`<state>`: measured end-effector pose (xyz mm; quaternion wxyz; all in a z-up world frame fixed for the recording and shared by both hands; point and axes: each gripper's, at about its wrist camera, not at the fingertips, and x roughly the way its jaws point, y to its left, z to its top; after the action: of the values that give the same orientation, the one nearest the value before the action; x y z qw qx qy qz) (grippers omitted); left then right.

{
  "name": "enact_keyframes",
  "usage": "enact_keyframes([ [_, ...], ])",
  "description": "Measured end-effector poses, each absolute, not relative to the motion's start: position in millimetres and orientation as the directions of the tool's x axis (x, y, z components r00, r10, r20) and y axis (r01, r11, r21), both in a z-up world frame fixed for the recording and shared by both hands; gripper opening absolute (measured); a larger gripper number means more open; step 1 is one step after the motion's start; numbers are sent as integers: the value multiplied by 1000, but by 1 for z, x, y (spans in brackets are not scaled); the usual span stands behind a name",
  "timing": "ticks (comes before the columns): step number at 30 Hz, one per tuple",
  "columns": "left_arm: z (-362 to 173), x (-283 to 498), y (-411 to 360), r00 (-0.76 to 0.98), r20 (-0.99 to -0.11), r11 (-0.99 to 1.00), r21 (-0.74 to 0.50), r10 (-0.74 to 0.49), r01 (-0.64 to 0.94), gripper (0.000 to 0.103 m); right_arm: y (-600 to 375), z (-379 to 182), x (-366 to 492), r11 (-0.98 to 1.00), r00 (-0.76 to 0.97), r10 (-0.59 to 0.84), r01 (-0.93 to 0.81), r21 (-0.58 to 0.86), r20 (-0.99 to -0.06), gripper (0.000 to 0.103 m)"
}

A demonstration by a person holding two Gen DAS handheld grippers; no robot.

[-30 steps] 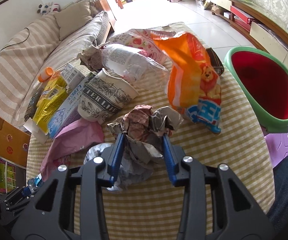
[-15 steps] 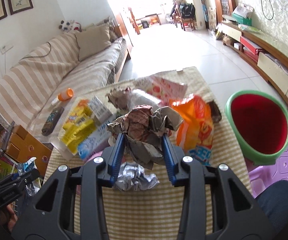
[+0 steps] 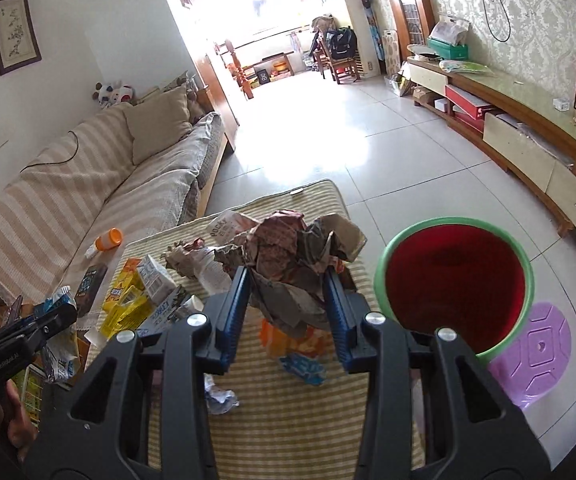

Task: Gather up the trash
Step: 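Carry both held wrappers over the red bucket and open both tools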

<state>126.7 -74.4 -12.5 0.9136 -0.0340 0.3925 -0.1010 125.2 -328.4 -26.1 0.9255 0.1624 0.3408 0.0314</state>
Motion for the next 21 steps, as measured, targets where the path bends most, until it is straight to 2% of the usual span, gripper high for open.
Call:
enact_keyframes([
  [13, -10, 173, -218, 598, -704, 909, -171, -383, 381, 28, -446, -34, 138, 920, 773, 58, 204, 334, -632, 37],
  [21, -15, 204, -302, 515, -694, 839, -250, -503, 484, 28, -498, -55, 150, 888, 741, 41, 280, 364, -671, 37],
])
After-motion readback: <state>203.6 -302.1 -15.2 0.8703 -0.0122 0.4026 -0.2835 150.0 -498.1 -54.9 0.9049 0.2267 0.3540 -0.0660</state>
